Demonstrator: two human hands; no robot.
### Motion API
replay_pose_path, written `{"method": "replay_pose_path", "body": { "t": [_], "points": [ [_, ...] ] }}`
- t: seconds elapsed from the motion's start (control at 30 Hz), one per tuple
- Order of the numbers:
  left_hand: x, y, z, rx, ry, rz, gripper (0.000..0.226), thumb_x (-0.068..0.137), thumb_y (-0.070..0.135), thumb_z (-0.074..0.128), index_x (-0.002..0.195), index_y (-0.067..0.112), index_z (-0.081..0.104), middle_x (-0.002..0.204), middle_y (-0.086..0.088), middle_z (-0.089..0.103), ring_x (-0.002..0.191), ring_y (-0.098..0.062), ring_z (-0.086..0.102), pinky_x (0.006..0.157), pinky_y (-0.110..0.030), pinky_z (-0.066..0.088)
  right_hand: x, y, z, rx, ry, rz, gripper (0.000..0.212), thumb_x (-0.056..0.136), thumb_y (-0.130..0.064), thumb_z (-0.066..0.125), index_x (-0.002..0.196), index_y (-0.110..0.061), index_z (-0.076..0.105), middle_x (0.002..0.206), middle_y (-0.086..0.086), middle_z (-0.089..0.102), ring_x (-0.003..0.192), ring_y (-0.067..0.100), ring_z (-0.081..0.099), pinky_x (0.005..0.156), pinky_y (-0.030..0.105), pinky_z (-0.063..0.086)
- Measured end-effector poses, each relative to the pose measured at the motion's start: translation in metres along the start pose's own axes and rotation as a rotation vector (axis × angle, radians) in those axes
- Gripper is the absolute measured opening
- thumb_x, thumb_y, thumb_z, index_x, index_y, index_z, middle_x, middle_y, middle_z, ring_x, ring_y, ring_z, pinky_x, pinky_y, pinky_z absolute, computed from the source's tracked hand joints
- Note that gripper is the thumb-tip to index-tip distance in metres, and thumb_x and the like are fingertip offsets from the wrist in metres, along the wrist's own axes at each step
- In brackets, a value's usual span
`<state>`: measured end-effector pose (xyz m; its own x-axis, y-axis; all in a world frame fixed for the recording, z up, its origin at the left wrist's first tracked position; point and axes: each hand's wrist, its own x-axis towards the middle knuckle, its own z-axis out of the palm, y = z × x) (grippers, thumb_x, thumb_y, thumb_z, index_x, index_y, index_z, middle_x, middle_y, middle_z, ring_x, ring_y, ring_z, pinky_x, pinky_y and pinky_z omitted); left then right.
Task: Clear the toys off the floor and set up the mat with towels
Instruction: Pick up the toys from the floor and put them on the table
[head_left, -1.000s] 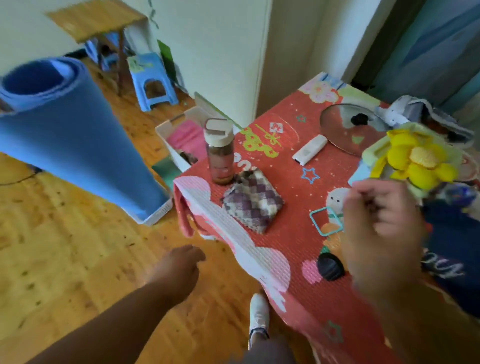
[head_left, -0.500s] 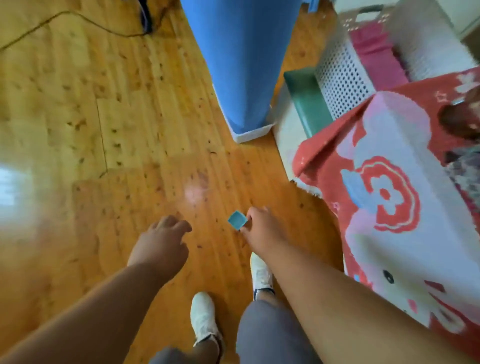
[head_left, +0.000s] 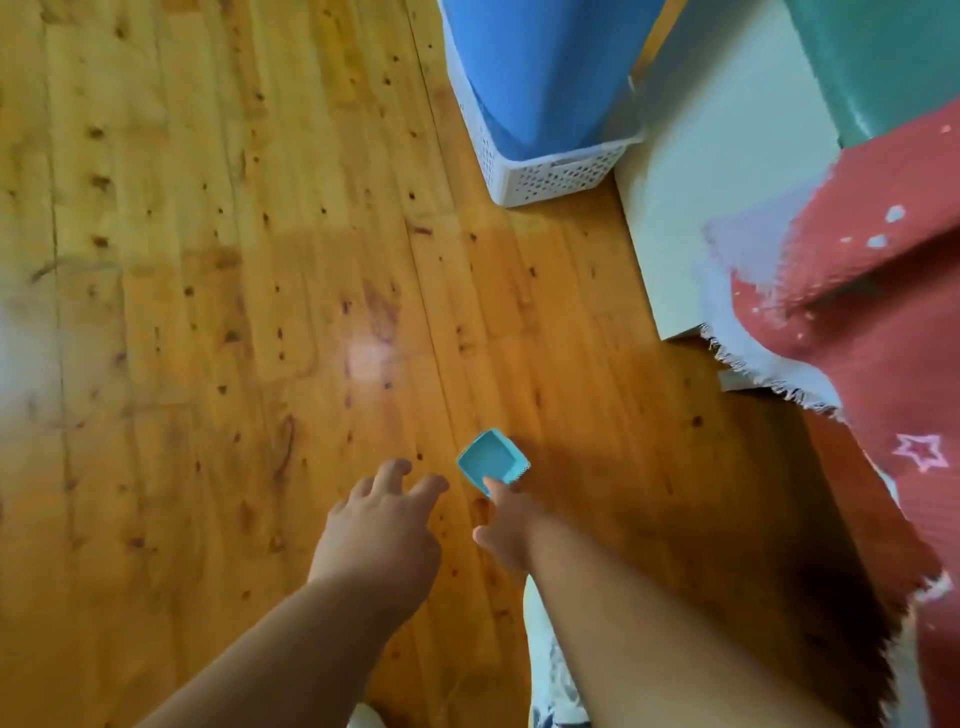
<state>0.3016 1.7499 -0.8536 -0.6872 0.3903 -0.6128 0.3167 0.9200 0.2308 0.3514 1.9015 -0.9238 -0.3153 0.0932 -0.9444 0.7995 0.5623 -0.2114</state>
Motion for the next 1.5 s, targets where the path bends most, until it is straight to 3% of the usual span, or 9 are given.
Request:
{"method": "replay_pose_path", "body": {
  "t": [0.2, 0.37, 0.53, 0.73, 0.87, 1.0, 1.13, 1.27, 1.5],
  "points": [
    [0.029, 0.0, 0.013, 0.008, -0.062, -0.033, 0.056, 0.091, 0.032, 0.052, 0.14, 0.047, 0.03, 0.153, 0.004, 0.029, 0.137, -0.023, 0.034, 0.107, -0.041, 0.041, 0.031, 0.001, -0.006, 0.04, 0.069, 0.067, 0.043, 0.093, -0.027, 0.05, 0.134, -0.018, 0.041, 0.127, 0.005, 0.053, 0.109, 0.022, 0.055, 0.093, 0.035, 0.048],
    [-0.01, 0.034, -0.05, 0.057, -0.083, -0.019, 0.063, 0.09, 0.029, 0.053, 0.143, 0.048, 0.024, 0.154, 0.002, 0.029, 0.137, -0.025, 0.035, 0.107, -0.041, 0.04, -0.071, 0.001, -0.038, -0.046, 0.285, -0.046, 0.028, 0.09, -0.028, 0.052, 0.117, -0.025, 0.051, 0.11, 0.005, 0.064, 0.097, 0.027, 0.06, 0.082, 0.035, 0.052],
    [-0.08, 0.108, -0.151, 0.153, -0.104, 0.256, 0.075, 0.087, 0.024, 0.049, 0.145, 0.051, 0.008, 0.148, 0.006, 0.034, 0.129, -0.023, 0.042, 0.102, -0.037, 0.04, -0.238, 0.009, -0.077, -0.091, 0.486, -0.203, 0.034, 0.09, -0.039, 0.048, 0.121, -0.026, 0.054, 0.116, 0.0, 0.065, 0.105, 0.022, 0.062, 0.088, 0.036, 0.051],
    [-0.174, 0.207, -0.264, 0.382, -0.098, 0.614, 0.036, 0.088, 0.036, 0.048, 0.124, 0.037, 0.05, 0.117, 0.008, 0.055, 0.109, -0.019, 0.057, 0.089, -0.035, 0.049, -0.429, 0.03, -0.111, -0.119, 0.643, -0.116, 0.025, 0.096, -0.03, 0.045, 0.11, -0.015, 0.059, 0.109, 0.009, 0.067, 0.1, 0.032, 0.065, 0.081, 0.041, 0.051],
    [-0.255, 0.278, -0.305, 0.504, -0.075, 0.898, 0.042, 0.087, 0.059, 0.042, 0.122, 0.038, 0.052, 0.114, 0.008, 0.058, 0.109, -0.015, 0.058, 0.083, -0.031, 0.045, -0.546, 0.08, -0.096, 0.058, 0.878, 0.007, 0.03, 0.095, -0.035, 0.047, 0.119, -0.021, 0.056, 0.118, 0.002, 0.064, 0.109, 0.025, 0.061, 0.09, 0.037, 0.049],
    [-0.333, 0.343, -0.318, 0.589, -0.046, 1.157, 0.042, 0.087, 0.056, 0.041, 0.114, 0.028, 0.055, 0.112, 0.005, 0.059, 0.107, -0.022, 0.059, 0.084, -0.036, 0.047, -0.64, 0.133, -0.076, 0.134, 1.057, 0.077, 0.035, 0.09, -0.039, 0.046, 0.122, -0.028, 0.055, 0.119, -0.006, 0.063, 0.111, 0.016, 0.06, 0.093, 0.028, 0.046],
    [-0.394, 0.423, -0.312, 0.692, 0.043, 1.355, 0.03, 0.092, 0.042, 0.04, 0.104, 0.021, 0.058, 0.099, -0.004, 0.062, 0.093, -0.031, 0.063, 0.074, -0.04, 0.049, -0.711, 0.194, -0.064, 0.142, 1.229, 0.222, 0.031, 0.067, -0.048, 0.072, 0.092, -0.03, 0.07, 0.08, -0.011, 0.071, 0.073, 0.01, 0.068, 0.061, 0.021, 0.052],
    [-0.42, 0.499, -0.302, 0.724, 0.116, 1.442, 0.015, 0.091, 0.028, 0.051, 0.097, 0.019, 0.062, 0.091, -0.004, 0.065, 0.084, -0.032, 0.065, 0.069, -0.04, 0.051, -0.732, 0.249, -0.074, 0.268, 1.257, 0.222, 0.042, 0.088, -0.05, 0.039, 0.111, -0.023, 0.06, 0.101, -0.002, 0.069, 0.097, 0.021, 0.064, 0.081, 0.033, 0.049],
    [-0.434, 0.555, -0.265, 0.864, 0.069, 1.589, 0.03, 0.094, 0.037, 0.042, 0.1, 0.018, 0.064, 0.098, -0.004, 0.067, 0.091, -0.029, 0.064, 0.073, -0.037, 0.048, -0.739, 0.313, -0.07, 0.346, 1.163, 0.182, 0.025, 0.089, -0.041, 0.042, 0.094, -0.02, 0.055, 0.098, 0.003, 0.066, 0.092, 0.024, 0.061, 0.069, 0.035, 0.038]
  ]
}}
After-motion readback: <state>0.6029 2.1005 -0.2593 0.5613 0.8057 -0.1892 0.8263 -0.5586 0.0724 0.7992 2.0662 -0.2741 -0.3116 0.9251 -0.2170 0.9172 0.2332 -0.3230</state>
